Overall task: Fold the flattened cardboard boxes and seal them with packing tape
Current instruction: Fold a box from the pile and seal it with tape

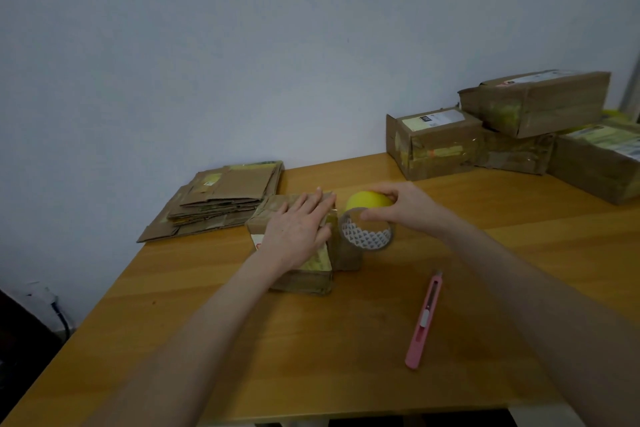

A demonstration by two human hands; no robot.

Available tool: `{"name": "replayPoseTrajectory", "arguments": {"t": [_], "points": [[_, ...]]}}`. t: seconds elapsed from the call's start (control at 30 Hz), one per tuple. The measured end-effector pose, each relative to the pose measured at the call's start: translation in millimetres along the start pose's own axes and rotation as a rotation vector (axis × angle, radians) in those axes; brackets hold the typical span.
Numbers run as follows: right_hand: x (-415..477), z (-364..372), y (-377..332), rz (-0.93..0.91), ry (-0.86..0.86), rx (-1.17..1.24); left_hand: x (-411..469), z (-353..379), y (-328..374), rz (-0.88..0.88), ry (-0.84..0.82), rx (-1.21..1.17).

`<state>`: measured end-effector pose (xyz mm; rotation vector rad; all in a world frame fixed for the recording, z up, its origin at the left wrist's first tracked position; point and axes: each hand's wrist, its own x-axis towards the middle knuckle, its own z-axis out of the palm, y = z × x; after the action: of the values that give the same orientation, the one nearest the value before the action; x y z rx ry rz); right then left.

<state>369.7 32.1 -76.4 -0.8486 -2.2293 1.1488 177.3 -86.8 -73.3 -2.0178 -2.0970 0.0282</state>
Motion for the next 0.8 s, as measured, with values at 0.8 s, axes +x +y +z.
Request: {"name": "replayPoseTrajectory", "arguments": {"t": [0.8], "points": [[-4.6, -1.2, -3.2, 0.077, -0.100, -0.404, 9.0, 6.5, -18.1, 0.032, 0.035, 0.040]]}}
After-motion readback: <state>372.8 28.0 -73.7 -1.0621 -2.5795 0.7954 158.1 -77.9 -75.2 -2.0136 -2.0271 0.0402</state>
